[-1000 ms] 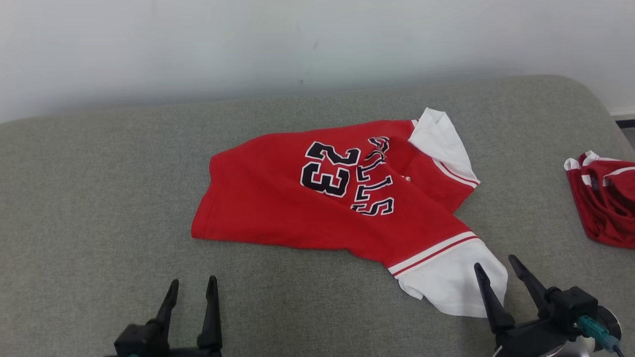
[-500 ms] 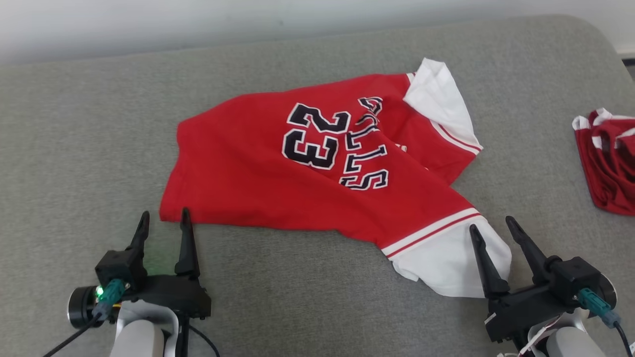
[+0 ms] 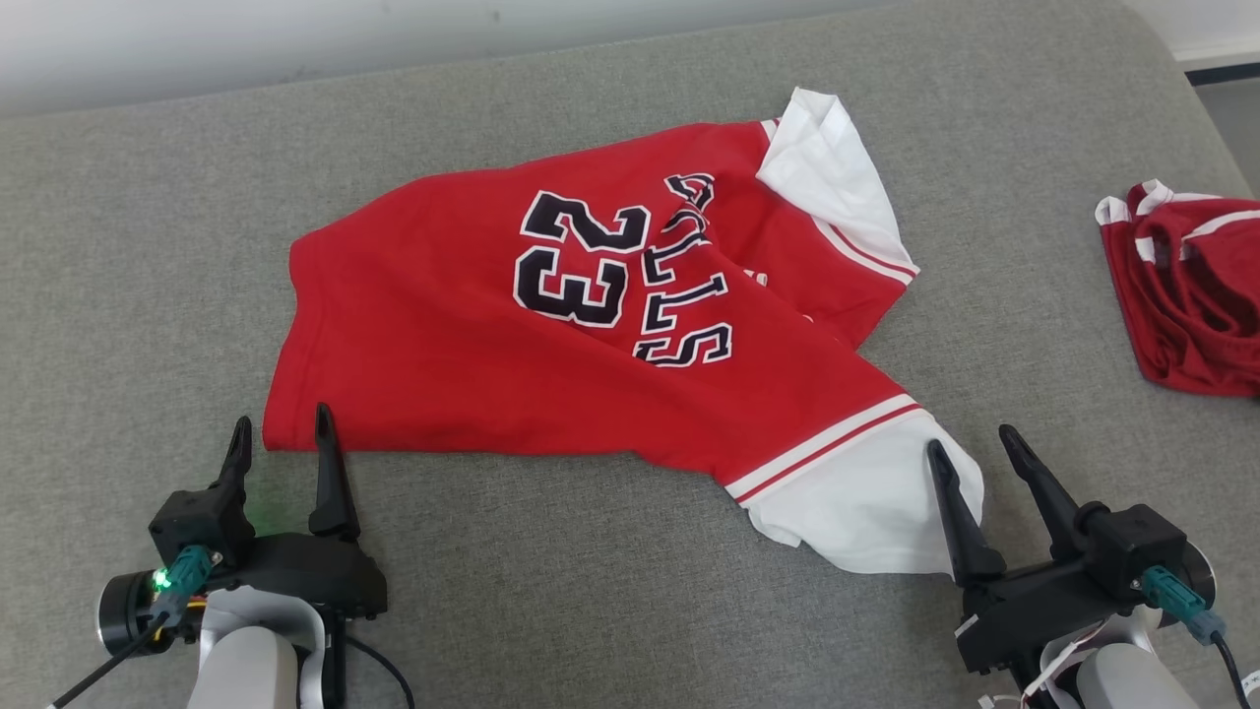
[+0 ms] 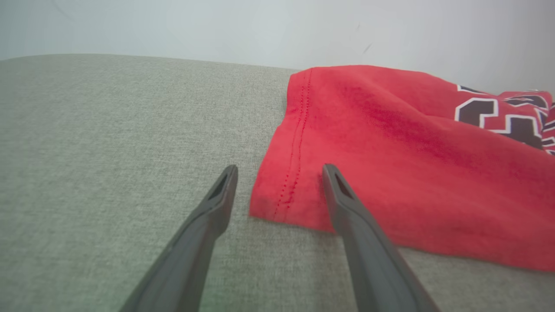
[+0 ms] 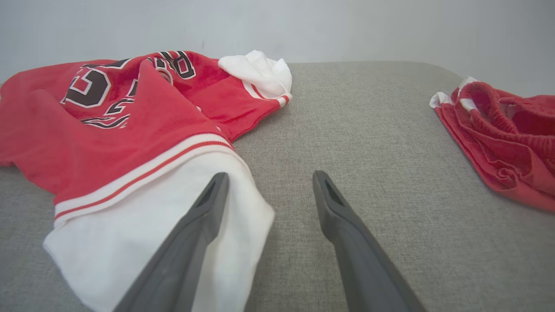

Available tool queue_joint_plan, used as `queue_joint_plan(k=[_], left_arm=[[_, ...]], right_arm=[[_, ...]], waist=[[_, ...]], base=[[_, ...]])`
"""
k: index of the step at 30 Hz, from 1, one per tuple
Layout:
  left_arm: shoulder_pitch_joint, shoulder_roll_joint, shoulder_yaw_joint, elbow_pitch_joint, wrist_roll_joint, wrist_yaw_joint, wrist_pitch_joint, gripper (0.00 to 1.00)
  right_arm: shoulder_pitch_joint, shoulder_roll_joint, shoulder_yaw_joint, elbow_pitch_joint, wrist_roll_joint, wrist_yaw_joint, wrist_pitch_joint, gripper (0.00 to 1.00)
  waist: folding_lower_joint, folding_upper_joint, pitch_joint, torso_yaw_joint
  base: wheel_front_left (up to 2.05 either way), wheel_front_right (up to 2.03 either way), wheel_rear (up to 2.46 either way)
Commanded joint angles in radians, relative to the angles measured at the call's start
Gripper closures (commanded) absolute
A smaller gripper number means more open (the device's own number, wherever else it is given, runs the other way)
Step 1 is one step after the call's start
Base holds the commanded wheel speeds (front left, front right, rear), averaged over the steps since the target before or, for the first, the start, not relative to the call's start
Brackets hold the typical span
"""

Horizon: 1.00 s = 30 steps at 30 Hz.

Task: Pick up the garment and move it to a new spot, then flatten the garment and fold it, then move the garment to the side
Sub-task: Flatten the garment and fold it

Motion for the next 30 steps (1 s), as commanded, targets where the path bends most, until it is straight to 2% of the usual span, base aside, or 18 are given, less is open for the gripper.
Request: queue_joint_plan(k=[1, 2, 4, 12, 19, 24, 30], left_arm=[[-0.008, 0.000, 0.004, -0.003, 0.010, -0.003, -0.003, 0.00], [-0.010, 0.000, 0.006, -0.001, 0.015, -0.007, -0.003, 0.00], [-0.015, 0.000, 0.008, 0.007, 0.028, -0.016, -0.003, 1.00], [0.011, 0.000, -0.004, -0.052, 0.046, -0.038, -0.003, 1.00], [0.136, 0.000, -0.073, -0.200, 0.024, -0.051, -0.003, 1.00], [0.224, 0.000, -0.105, -0.254, 0.018, -0.058, -0.003, 1.00], [0.294, 0.000, -0.126, -0.264, 0.028, -0.064, -0.003, 1.00]], right_arm=[[-0.008, 0.009, 0.003, 0.002, -0.005, -0.002, 0.000, 0.00], [-0.010, 0.009, 0.004, 0.003, -0.006, -0.002, 0.000, 0.00], [-0.014, 0.009, 0.005, 0.004, -0.005, -0.002, 0.000, 0.00], [0.012, 0.021, -0.014, 0.021, 0.008, -0.003, 0.000, 0.00], [0.067, 0.057, -0.023, 0.051, 0.011, -0.003, 0.000, 0.00], [0.092, 0.084, -0.022, 0.058, 0.011, -0.003, 0.000, 0.00], [0.073, 0.100, -0.010, 0.057, 0.004, -0.003, 0.000, 0.00]], waist=[[-0.0001, -0.0001, 0.002, -0.004], [-0.0001, -0.0001, 0.004, -0.006], [-0.0001, -0.0001, 0.006, -0.009], [-0.0001, -0.0001, -0.038, 0.014], [-0.0001, -0.0001, -0.165, 0.135], [-0.0001, -0.0001, -0.211, 0.234], [-0.0001, -0.0001, -0.207, 0.279]], base=[[0.00, 0.00, 0.00], [0.00, 0.00, 0.00], [0.00, 0.00, 0.00], [0.00, 0.00, 0.00], [0.00, 0.00, 0.00], [0.00, 0.00, 0.00], [0.00, 0.00, 0.00]])
